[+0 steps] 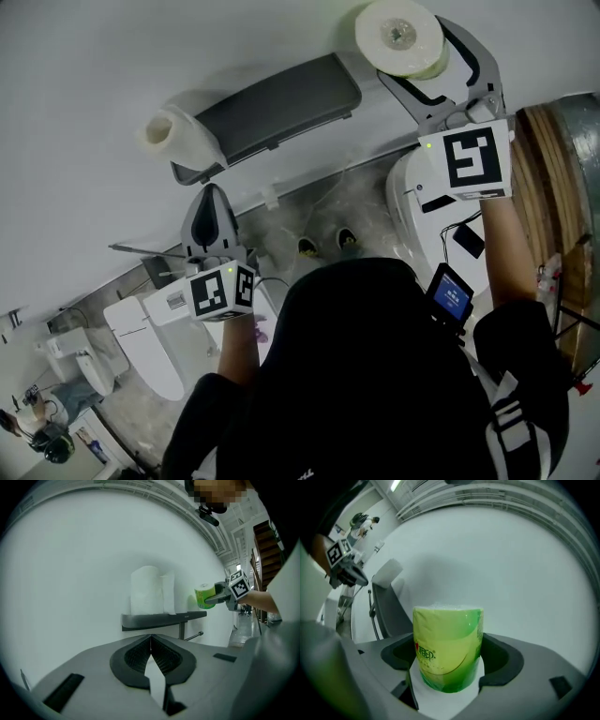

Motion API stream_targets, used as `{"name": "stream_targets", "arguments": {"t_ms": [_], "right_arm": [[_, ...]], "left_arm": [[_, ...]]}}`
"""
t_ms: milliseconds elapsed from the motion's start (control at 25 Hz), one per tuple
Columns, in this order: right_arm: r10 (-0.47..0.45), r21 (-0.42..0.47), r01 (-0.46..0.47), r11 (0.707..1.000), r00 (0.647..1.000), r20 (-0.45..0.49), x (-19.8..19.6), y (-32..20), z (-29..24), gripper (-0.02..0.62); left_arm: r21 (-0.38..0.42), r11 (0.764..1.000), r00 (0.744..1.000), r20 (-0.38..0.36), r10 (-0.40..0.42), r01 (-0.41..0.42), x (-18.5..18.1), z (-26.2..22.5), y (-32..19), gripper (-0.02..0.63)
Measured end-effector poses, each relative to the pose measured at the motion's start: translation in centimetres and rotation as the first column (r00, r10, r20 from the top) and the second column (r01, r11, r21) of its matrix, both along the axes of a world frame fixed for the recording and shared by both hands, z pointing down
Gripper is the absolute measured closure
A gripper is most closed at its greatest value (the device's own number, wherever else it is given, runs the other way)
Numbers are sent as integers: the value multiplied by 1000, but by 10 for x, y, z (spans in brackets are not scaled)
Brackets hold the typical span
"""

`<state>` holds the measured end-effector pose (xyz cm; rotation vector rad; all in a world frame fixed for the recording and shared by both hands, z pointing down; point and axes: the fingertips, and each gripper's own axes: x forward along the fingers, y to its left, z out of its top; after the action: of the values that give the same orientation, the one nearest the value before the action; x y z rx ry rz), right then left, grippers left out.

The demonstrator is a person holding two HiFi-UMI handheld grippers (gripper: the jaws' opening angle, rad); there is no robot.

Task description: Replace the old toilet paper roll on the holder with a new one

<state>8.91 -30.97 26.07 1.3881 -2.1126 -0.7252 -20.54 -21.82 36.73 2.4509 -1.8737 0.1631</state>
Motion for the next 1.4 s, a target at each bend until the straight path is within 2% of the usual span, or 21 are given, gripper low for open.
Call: {"name": "stream_targets", "arguments": {"t_ms": [120, 400, 600, 720, 920, 1400], "right_arm": [[16, -3, -17, 1000, 993, -119, 9, 2, 27, 183], [-4, -44, -10, 999, 956, -294, 9, 3, 98, 183], [-57, -125, 14, 992, 936, -347, 0, 11, 142, 183], [-83, -153, 22, 988, 913, -400, -7, 13, 163, 183], [-96, -160, 22, 987, 875, -475, -13, 9, 185, 183], [-142, -159, 63, 985, 819, -556, -47, 5, 196, 183]], "left_arm": [[0, 1000, 1000, -1, -7, 7, 7, 4, 3, 583], [7, 1000, 1000, 4, -2, 2, 22, 8, -1, 584], [0, 1000, 1000, 5, 2, -2, 26, 10, -1, 584], [-1, 1000, 1000, 7, 3, -3, 26, 9, -2, 583], [-5, 1000, 1000, 13, 4, -4, 25, 10, -3, 584], [15, 1000, 1000, 24, 6, -6, 22, 8, -9, 583]]}}
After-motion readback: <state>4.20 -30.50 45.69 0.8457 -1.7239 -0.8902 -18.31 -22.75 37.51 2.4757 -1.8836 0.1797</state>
